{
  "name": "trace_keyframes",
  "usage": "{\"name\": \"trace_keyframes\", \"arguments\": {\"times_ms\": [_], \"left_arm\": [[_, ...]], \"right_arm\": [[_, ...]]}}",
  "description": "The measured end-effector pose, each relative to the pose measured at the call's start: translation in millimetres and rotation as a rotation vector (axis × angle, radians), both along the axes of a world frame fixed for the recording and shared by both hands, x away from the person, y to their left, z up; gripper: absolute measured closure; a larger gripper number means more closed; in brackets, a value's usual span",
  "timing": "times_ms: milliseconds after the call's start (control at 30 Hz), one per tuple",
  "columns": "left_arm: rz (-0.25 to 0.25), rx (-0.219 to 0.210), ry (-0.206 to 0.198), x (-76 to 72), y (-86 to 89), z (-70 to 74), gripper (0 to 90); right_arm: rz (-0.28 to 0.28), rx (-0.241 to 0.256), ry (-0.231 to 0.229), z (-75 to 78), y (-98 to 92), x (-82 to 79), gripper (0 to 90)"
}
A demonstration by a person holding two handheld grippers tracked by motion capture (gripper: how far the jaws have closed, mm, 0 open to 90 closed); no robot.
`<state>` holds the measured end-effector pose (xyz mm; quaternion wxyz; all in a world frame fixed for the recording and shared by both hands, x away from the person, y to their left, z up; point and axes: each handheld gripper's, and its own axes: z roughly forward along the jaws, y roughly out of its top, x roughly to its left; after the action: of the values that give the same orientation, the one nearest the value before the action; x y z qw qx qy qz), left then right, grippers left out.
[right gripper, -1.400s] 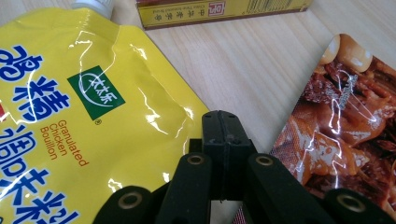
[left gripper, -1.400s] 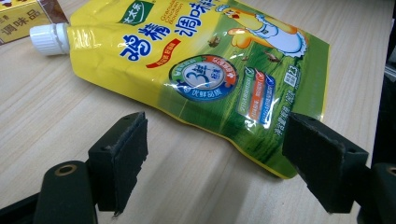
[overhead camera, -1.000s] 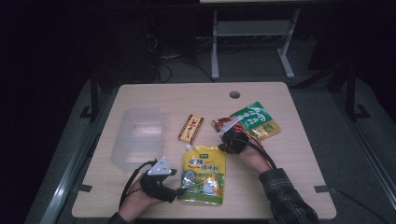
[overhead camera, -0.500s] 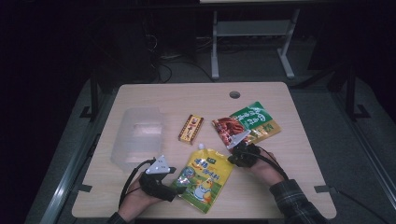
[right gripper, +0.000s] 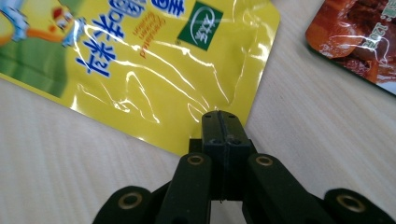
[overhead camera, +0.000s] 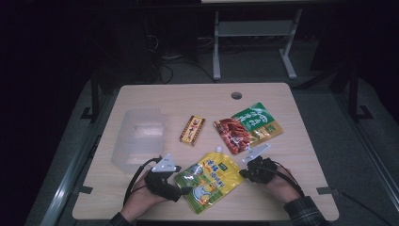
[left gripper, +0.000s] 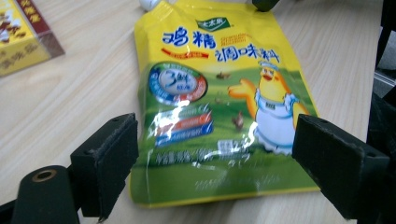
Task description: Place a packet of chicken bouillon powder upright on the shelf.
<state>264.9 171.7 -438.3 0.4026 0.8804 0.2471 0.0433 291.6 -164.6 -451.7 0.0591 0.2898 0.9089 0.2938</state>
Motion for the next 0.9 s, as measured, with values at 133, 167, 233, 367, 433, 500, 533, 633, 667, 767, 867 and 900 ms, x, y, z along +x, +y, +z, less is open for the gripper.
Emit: {"name": "trace_keyframes", "arguments": {"times_ms": [133,167,233,367,433,500,533,633,667,767,867,900], "left_arm": [[-0.014,0.009,-0.011,5.3,-5.8,4.4,13.8],[-0.018,0.01,-0.012,6.9,-7.6,5.1,13.8],[-0.02,0.015,-0.014,10.5,-11.4,5.9,13.8],[-0.024,0.03,-0.011,20.9,-19.4,6.3,13.8],[-0.019,0.03,-0.002,25.8,-24.3,5.9,13.8],[-0.022,0.036,0.005,30.7,-29.2,5.4,13.7],[-0.024,0.039,0.007,32.7,-31.2,5.0,13.8],[-0.029,0.049,0.021,39.8,-40.4,2.3,13.8],[-0.038,0.058,0.023,43.0,-44.0,1.0,13.8],[-0.042,0.066,0.032,48.2,-50.2,-2.3,13.9],[-0.05,0.086,0.044,54.3,-56.0,-7.1,13.9],[-0.043,0.081,0.055,55.7,-58.4,-9.0,13.9]], "right_arm": [[-0.052,0.085,-0.039,11.0,-14.7,-4.3,83.9],[-0.066,0.098,-0.045,12.3,-18.4,-5.2,83.1],[-0.089,0.112,-0.045,12.2,-23.8,-8.6,75.8],[-0.143,0.111,-0.064,7.9,-33.0,-16.7,53.5],[-0.166,0.122,-0.063,6.6,-38.8,-19.9,45.2],[-0.19,0.127,-0.064,6.2,-44.0,-22.8,39.7],[-0.196,0.131,-0.072,5.8,-46.6,-23.6,37.3],[-0.22,0.135,-0.084,5.5,-53.0,-27.3,32.8],[-0.229,0.137,-0.087,5.4,-54.6,-28.3,32.2],[-0.244,0.144,-0.085,4.7,-58.8,-30.6,31.4],[-0.243,0.139,-0.086,4.4,-59.3,-28.9,30.8],[-0.241,0.141,-0.084,4.8,-58.6,-28.4,30.7]]}}
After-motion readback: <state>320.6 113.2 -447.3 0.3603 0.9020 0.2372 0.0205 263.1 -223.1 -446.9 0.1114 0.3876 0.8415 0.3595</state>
